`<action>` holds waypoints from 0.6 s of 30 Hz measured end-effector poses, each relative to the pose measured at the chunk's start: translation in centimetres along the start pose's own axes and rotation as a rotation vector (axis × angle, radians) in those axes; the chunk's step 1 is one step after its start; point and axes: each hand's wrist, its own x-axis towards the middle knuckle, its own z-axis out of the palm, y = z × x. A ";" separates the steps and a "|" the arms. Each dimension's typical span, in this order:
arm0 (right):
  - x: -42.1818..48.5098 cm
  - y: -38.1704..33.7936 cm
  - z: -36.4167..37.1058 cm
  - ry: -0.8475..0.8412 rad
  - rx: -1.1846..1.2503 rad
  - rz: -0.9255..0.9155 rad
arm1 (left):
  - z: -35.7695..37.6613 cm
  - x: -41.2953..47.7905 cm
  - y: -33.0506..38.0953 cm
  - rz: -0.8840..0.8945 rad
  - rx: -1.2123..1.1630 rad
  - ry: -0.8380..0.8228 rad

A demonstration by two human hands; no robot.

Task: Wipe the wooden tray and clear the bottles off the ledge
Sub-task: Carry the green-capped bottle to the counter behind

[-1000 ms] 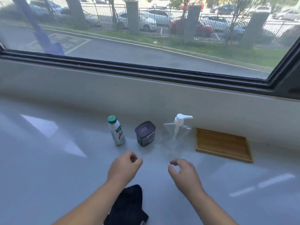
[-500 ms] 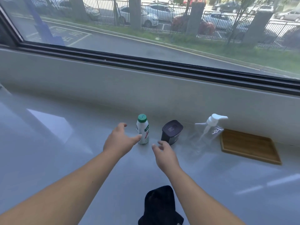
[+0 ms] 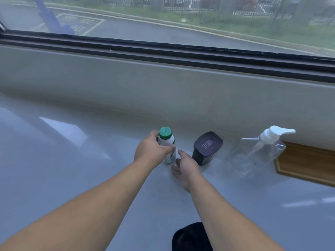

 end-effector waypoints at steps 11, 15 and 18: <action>-4.8 2.6 11.0 -0.104 -0.141 -0.044 | -10.4 -4.1 -6.2 -0.050 -0.134 0.163; -9.4 6.5 18.9 -0.203 -0.248 -0.042 | -17.9 -8.5 -11.7 -0.092 -0.148 0.245; -14.0 10.9 26.1 -0.279 -0.339 -0.048 | -24.4 -13.1 -17.4 -0.147 -0.168 0.329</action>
